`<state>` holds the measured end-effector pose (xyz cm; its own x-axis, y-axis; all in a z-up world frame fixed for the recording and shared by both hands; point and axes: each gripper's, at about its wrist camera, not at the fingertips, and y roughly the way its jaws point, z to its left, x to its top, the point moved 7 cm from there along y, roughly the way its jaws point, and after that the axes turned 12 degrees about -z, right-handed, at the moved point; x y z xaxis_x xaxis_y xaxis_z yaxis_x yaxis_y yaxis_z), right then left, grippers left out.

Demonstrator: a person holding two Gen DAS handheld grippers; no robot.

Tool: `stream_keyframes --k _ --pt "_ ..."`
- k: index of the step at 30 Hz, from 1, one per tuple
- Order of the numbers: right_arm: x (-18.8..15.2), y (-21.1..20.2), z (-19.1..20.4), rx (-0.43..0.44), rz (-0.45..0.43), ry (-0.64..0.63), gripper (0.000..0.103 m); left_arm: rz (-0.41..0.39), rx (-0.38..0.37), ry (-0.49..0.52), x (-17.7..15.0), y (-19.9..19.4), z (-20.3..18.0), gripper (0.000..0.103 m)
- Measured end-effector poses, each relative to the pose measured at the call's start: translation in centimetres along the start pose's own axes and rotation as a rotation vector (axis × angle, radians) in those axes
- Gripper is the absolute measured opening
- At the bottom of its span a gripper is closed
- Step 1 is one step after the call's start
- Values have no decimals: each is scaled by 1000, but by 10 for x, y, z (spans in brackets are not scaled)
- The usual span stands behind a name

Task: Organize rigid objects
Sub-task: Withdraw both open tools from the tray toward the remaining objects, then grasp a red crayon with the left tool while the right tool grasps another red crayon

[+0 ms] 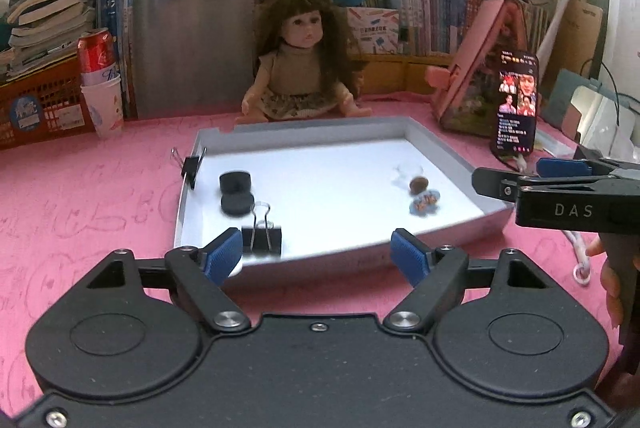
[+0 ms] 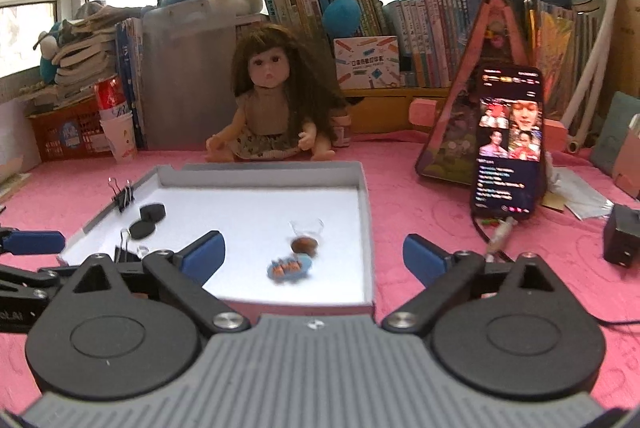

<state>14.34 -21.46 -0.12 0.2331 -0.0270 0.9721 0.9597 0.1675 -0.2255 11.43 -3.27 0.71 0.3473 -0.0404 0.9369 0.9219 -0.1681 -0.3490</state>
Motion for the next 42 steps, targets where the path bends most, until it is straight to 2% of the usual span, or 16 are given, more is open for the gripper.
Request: stream_keyframes --k 11,16,18,22,27,33,37,42 --pt "-35 -22 -10 -71 20 -40 100 28 13 -8 -31 -29 -1 78" --pt "-50 -28 -6 -57 39 -78 100 55 -1 -26 -44 -41 3 63" --pt "-53 -28 -4 -52 49 -82 100 68 -9 -27 -48 -45 1 50" --pt "-56 -27 -3 -52 55 -73 100 93 4 -6 -58 -48 -1 44" --pt "-58 -27 -2 -50 58 -86 100 105 1 -13 -64 -46 -10 44" --pt "-59 -26 2 -53 64 -114 100 98 52 -65 -65 -40 -16 46" --pt "-60 -25 4 -54 72 -129 100 90 108 -93 -67 -35 -17 54" --pt "-62 -24 4 -57 89 -131 100 74 145 -45 -70 -32 -24 54"
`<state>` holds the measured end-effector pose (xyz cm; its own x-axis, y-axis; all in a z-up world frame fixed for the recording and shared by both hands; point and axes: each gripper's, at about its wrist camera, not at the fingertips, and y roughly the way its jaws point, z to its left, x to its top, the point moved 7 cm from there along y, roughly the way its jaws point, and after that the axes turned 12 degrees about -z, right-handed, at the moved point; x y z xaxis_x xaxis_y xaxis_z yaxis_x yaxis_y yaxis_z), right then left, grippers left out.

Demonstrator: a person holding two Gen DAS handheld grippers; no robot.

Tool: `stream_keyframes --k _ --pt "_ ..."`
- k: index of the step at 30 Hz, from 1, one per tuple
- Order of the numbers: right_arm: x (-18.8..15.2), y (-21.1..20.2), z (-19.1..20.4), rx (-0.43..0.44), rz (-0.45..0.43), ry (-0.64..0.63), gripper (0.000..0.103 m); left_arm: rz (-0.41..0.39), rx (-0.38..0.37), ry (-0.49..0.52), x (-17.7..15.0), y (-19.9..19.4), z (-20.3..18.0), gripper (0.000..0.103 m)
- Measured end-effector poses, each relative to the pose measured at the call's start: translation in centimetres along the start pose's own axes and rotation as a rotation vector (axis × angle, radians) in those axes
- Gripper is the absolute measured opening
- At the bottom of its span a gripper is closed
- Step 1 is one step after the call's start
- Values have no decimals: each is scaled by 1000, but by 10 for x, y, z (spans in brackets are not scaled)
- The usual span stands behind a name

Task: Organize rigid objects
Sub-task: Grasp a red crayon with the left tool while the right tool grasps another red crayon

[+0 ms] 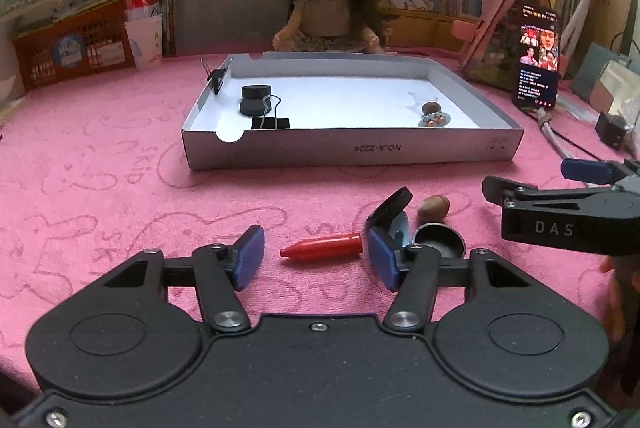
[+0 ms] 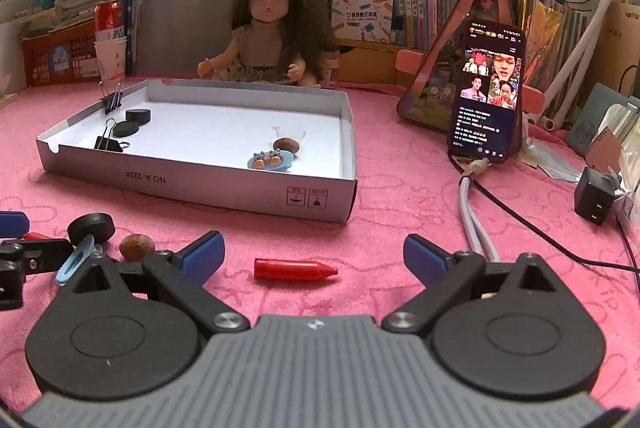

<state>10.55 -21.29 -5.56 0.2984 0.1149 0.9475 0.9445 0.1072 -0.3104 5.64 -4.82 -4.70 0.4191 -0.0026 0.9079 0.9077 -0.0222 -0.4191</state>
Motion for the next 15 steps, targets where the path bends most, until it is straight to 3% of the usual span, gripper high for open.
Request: stream_keyframes --k 4,15 --pt "-3 -1 0 12 20 42 100 -17 -2 11 -2 -3 2 43" --pt "-4 -2 10 39 27 62 91 -22 -33 18 1 -4 13 42"
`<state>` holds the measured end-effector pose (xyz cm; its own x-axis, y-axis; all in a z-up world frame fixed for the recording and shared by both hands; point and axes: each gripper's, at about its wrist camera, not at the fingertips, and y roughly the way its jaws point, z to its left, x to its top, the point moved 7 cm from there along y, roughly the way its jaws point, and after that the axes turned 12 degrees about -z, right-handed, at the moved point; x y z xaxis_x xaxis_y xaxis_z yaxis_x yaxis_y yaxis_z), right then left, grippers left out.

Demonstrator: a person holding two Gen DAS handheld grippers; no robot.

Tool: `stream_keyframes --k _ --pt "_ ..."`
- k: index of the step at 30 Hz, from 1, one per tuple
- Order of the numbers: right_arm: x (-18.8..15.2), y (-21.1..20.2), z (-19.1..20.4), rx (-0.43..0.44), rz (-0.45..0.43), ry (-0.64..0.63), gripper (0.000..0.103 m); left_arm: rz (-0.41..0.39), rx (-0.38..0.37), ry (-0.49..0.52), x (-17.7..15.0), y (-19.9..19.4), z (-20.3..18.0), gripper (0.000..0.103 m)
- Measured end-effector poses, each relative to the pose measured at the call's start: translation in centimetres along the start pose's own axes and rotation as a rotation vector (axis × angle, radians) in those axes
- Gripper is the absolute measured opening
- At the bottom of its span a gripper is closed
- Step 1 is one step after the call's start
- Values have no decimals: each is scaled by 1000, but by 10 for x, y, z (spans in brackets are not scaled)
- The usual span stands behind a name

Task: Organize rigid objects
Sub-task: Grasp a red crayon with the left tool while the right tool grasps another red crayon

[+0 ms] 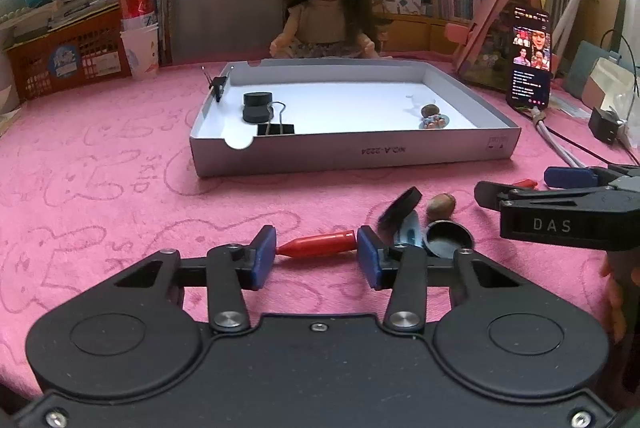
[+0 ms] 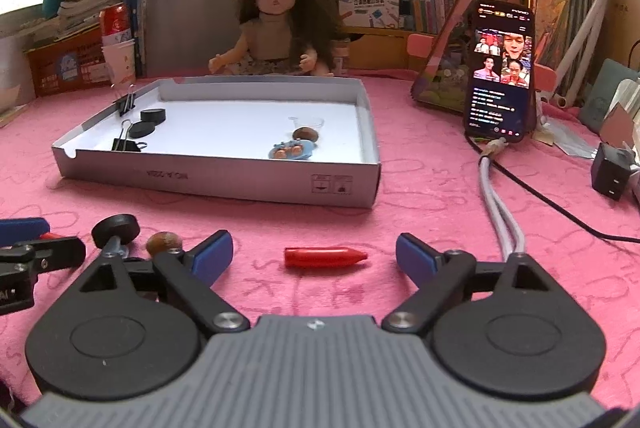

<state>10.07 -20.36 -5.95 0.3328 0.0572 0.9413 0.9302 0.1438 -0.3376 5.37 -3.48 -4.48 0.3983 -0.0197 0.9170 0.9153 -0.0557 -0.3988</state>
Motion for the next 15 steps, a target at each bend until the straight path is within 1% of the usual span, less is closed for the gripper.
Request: stream_keyframes --k 5,8,11,12,15 --pt "-1 -3 7 24 -11 2 82 -9 4 -3 3 1 11 42" --pt "-2 -6 10 20 -22 -11 78 -25 28 -14 2 -1 15 44" --pt "-4 -7 10 15 -26 -5 78 -28 41 -37 0 -2 16 60" --pt "-5 -7 10 12 -28 -6 78 -27 45 -44 0 -2 15 63" --pt "-6 -8 11 1 -38 -9 78 -22 57 -55 -2 0 14 65"
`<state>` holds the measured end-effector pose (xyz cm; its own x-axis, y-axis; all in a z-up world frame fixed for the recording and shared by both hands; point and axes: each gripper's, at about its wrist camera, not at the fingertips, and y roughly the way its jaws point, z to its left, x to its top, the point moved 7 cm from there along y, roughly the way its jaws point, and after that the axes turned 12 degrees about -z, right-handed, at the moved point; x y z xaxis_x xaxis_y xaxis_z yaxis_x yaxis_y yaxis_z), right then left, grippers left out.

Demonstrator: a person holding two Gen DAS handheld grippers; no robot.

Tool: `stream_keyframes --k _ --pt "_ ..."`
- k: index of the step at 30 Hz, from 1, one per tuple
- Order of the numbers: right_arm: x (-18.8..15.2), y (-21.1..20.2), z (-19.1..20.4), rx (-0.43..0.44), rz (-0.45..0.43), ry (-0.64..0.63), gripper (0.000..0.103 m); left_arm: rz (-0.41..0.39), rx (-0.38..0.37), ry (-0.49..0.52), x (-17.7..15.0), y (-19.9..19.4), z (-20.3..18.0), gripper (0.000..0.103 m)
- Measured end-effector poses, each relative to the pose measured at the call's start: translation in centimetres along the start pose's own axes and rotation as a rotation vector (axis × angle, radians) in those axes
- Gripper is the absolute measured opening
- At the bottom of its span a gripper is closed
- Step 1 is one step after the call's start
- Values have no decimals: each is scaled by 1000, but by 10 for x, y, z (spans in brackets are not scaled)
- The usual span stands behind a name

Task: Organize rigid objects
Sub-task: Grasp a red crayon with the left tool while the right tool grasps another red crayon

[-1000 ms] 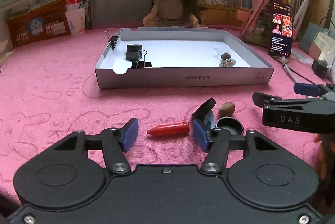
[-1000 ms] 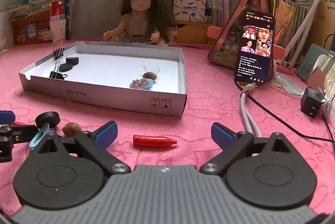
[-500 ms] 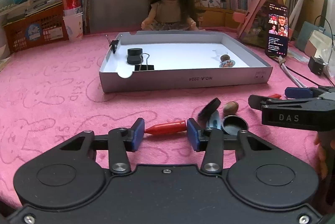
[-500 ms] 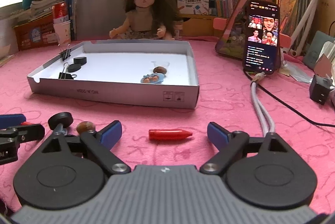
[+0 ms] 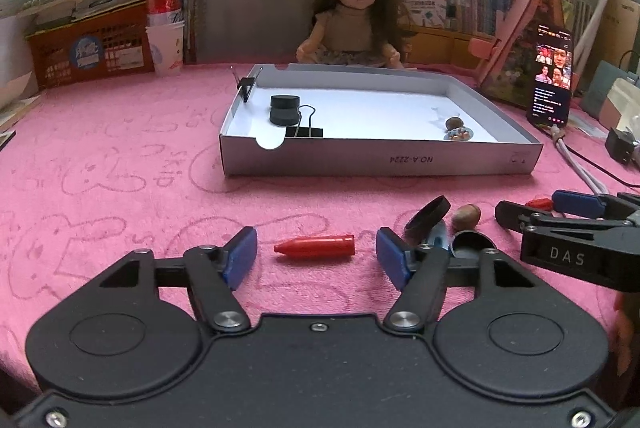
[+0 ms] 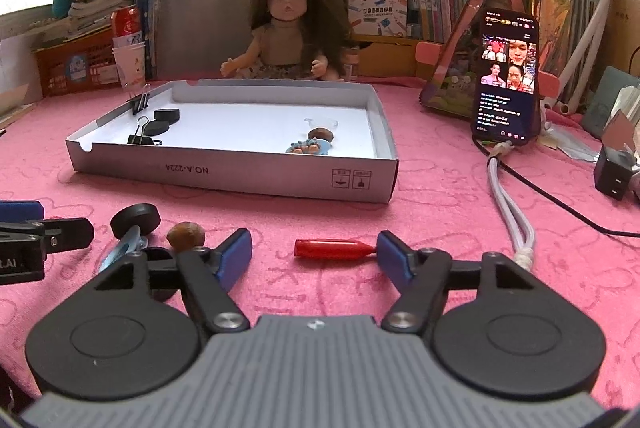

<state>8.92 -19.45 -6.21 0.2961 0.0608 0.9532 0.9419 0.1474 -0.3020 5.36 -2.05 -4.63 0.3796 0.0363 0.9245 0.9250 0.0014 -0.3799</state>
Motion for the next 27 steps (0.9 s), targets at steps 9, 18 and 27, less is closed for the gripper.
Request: stream_keyframes --k 9,18,27 --pt "4 -4 -6 -82 -52 23 88 -10 38 -14 -2 4 -2 64" --pt "-1 -4 -11 -55 0 -2 86 -15 37 21 -4 3 -4 63" --pt "-1 -9 -3 -2 -7 -17 54 -18 44 28 -3 0 -7 42"
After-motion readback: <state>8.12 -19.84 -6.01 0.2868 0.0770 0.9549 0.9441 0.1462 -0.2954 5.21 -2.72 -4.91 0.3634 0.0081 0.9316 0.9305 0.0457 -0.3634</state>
